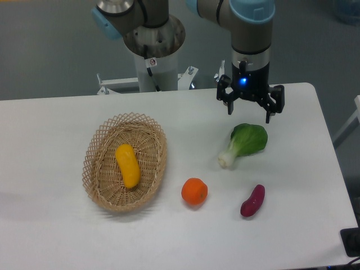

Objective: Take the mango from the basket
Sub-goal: 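Move the open gripper over the wicker basket toward the yellow mango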

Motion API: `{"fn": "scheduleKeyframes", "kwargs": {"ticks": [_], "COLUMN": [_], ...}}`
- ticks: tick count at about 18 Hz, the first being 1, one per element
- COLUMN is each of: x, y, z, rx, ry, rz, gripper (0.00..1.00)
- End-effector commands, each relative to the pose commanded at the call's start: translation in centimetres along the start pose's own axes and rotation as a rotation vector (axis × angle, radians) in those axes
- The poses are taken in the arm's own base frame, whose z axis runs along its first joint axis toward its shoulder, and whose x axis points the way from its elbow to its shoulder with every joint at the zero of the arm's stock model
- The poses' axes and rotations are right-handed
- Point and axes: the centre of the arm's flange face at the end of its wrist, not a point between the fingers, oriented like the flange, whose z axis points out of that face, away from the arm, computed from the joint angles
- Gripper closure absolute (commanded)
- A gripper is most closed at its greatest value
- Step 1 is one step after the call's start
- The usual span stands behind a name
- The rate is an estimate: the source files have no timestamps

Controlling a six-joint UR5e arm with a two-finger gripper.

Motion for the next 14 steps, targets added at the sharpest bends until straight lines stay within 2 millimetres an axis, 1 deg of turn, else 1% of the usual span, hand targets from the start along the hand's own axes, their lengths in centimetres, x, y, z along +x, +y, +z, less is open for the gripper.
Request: {"fn": "scheduleKeyframes", "kwargs": {"ticks": [4,7,9,10,12,14], "x": [0.3,1.2,1.8,2.3,3.5,4.7], "y": [0.0,0.1,-0.4,-0.7,-2.0,-3.4], "z": [-0.1,0.3,0.0,-0.2,-0.3,-0.4], "rx": [0.003,0.006,0.028,0.036,0.045,0.05], "ry": [0.002,0.019,0.025,0.03,0.034,0.042], "rz": [0.0,-0.004,-0.042,-0.079,-0.138,-0.144], "gripper": [0.0,0.0,0.0,0.0,0.0,0.0]}}
